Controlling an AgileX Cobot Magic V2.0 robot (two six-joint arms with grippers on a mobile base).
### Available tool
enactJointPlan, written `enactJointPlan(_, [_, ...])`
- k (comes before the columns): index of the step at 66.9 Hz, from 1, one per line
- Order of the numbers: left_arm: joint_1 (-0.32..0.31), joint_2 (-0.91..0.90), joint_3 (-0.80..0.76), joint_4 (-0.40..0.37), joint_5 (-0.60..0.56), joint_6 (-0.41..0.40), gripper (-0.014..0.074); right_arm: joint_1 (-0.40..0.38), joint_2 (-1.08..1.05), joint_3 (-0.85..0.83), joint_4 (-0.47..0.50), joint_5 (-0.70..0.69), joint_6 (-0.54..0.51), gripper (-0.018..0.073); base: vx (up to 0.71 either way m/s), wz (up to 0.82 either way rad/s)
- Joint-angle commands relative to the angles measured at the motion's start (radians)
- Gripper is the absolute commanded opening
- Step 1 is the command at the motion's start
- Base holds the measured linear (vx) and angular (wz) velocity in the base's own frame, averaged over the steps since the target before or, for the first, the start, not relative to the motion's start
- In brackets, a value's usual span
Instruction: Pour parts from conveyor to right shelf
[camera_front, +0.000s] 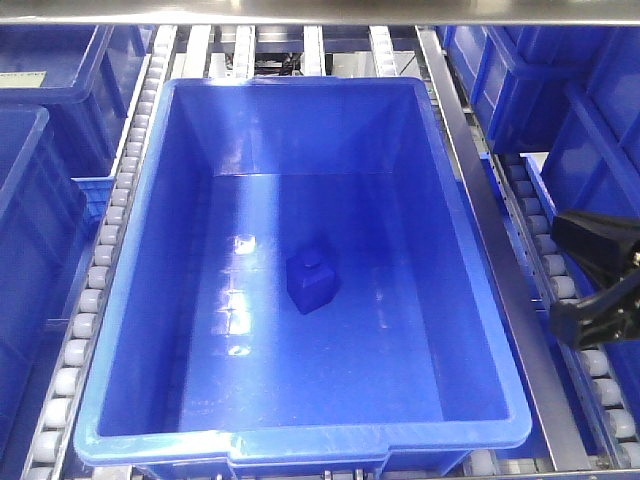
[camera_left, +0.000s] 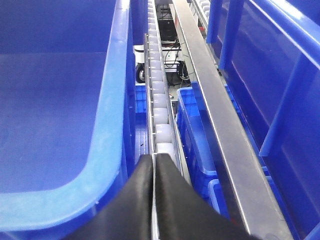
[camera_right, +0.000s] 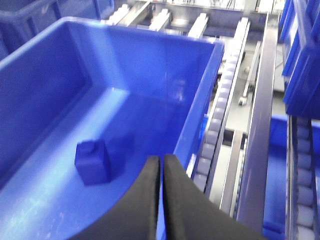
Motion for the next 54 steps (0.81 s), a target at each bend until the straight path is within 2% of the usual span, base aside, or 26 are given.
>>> enactJointPlan(1, [-0.007, 0.019, 0.024, -0.007, -0.074, -0.005, -0.0006, -0.006, -0.050, 0.012, -0.006, -0.075, 0.004, -0.0010, 0.00, 0.00])
enactJointPlan(16, [-0.007, 0.019, 0.024, -0.007, -0.074, -0.005, -0.0006, -0.006, -0.245, 0.199, -0.006, -0.189, 0.005, -0.0010, 0.00, 0.00])
enactJointPlan(21, [-0.007, 0.019, 0.024, -0.007, -0.074, -0.005, -0.0006, -0.027, -0.312, 0.255, -0.003, -0.216, 0.005, -0.0010, 0.00, 0.00])
enactJointPlan(40, [-0.007, 0.019, 0.024, -0.007, -0.074, -0.005, -0.0006, -0.268, -0.545, 0.424, -0.011, -0.251, 0.005, -0.0010, 0.00, 0.00])
enactJointPlan(54, [-0.007, 0.019, 0.024, -0.007, -0.074, -0.005, -0.0006, -0.379, -0.704, 0.547, -0.011, -0.251, 0.005, -0.0010, 0.00, 0.00])
